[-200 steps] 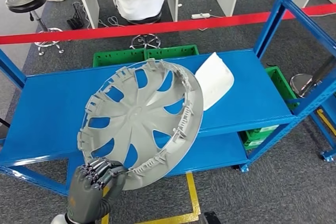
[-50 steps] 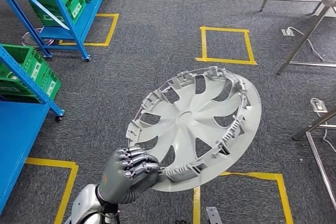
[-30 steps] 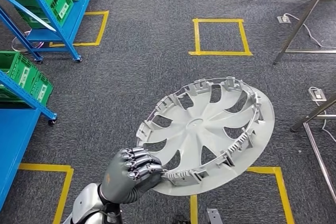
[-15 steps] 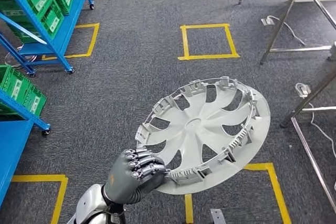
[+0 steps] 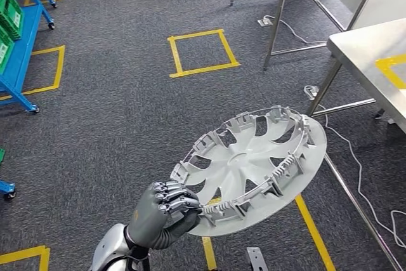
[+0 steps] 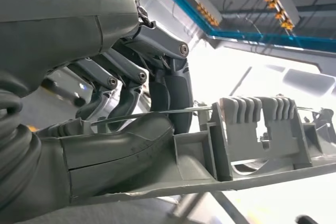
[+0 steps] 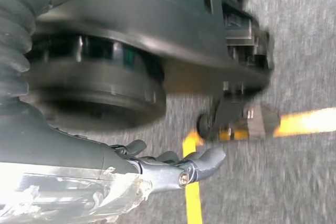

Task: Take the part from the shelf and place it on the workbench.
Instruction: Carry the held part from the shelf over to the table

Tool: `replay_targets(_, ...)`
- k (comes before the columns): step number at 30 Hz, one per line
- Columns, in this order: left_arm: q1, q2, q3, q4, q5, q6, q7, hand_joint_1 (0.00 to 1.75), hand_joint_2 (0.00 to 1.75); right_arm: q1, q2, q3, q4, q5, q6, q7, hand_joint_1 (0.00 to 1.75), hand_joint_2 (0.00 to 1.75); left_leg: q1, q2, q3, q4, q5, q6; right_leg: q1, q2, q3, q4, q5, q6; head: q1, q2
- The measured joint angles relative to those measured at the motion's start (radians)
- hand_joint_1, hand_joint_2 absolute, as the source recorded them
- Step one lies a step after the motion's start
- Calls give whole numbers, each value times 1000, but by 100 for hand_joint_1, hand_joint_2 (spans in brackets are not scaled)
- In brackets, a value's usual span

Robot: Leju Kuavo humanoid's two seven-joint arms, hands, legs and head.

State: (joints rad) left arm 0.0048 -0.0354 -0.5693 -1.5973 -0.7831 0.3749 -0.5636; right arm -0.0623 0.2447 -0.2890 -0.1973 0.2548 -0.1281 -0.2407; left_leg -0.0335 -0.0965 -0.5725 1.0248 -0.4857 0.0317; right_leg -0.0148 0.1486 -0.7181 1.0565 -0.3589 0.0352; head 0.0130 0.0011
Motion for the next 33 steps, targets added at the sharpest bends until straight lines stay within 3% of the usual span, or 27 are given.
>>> replay_targets(1,1,-2,1,1,1,-2,-3,175,175,2,0,-1,0,1,1,0,0,175,3,13,2,-2,7,-2,0,9,-2,-3,4,4,0,0)
replay_targets(3,1,-5,4,2,-1,-2,-9,175,175,2,0,-3,0,3,1,0,0,175,7,40,6,-12,19,2,7,-30,-17,20,-15,8,3,0)
replay_targets(5,4,-7,6,4,-4,1,-14,175,175,0,0,-3,0,5,1,0,0,175,9,70,8,-17,24,6,14,-102,-58,115,-77,13,7,0)
replay_targets(7,7,-9,8,6,-7,7,-16,175,175,0,0,-3,0,6,1,1,0,175,10,101,8,-17,24,6,12,-134,-101,234,-136,25,7,0)
replay_targets(8,9,-10,9,7,-9,9,-17,175,175,0,-1,-3,0,7,1,2,0,175,11,117,8,-17,23,6,10,-140,-105,261,-145,30,7,0)
replay_targets(9,10,-11,10,8,-11,11,-18,175,175,1,-1,-3,0,7,1,3,0,175,13,132,8,-17,22,4,8,-146,-90,250,-138,36,7,0)
replay_targets(11,10,-13,11,8,-13,16,-20,175,175,0,-2,-3,0,7,1,3,0,175,17,158,9,-15,18,-3,5,-172,-7,126,-98,44,7,0)
replay_targets(13,11,-15,13,8,-13,21,-23,175,175,-3,-2,-4,0,8,0,4,0,175,14,175,12,-11,11,-14,6,-206,63,19,-72,39,6,0)
replay_targets(14,12,-16,15,8,-13,25,-25,175,175,-4,-2,-4,0,8,0,4,0,175,12,182,14,-9,10,-19,8,-213,75,0,-70,31,5,0)
replay_targets(16,13,-19,17,8,-15,33,-28,175,175,-5,-2,-4,0,9,0,6,0,175,12,196,18,-10,8,-29,10,-196,74,1,-67,12,3,0)
replay_targets(18,13,-22,19,8,-18,37,-31,175,175,-5,-2,-4,0,9,0,6,0,175,17,175,14,6,-9,-41,7,-174,72,-3,-62,-2,1,0)
replay_targets(20,14,-23,21,8,-20,40,-33,175,175,-6,-1,-5,0,9,-1,6,0,175,22,125,-24,94,-64,-51,2,-152,72,-6,-59,-11,-1,0)
replay_targets(22,16,-23,21,8,-20,42,-33,175,175,-6,-1,-5,0,9,-1,6,0,175,25,103,-90,226,-123,-55,2,-128,71,-6,-58,-15,-1,0)
replay_targets(24,17,-23,22,8,-20,42,-33,175,175,-6,-2,-5,0,9,-1,6,0,175,27,100,-118,274,-119,-54,2,-101,69,-6,-56,-15,-1,0)
replay_targets(26,18,-24,22,8,-20,43,-33,175,175,-6,-2,-6,0,9,-1,6,0,175,31,85,-75,180,-53,-51,0,-73,69,-6,-52,-11,-1,0)
replay_targets(28,18,-26,23,8,-20,44,-33,175,175,-7,-1,-6,0,10,-1,6,0,175,39,33,-13,51,-1,-50,1,-47,64,-4,-48,-3,0,0)
replay_targets(30,19,-28,24,8,-17,45,-33,175,175,-8,-1,-6,0,11,-1,7,0,175,41,3,8,-1,8,-48,-1,-26,57,-8,-41,10,0,0)
replay_targets(32,19,-31,24,8,-12,47,-33,175,175,-5,-1,-6,0,13,-1,7,0,175,39,25,8,-7,15,-37,-6,-11,49,-16,-32,24,0,0)
replay_targets(33,19,-33,24,8,-9,47,-33,175,175,-4,-1,-6,0,13,-1,8,0,175,39,38,8,-10,20,-29,-5,-22,42,-11,-35,29,2,0)
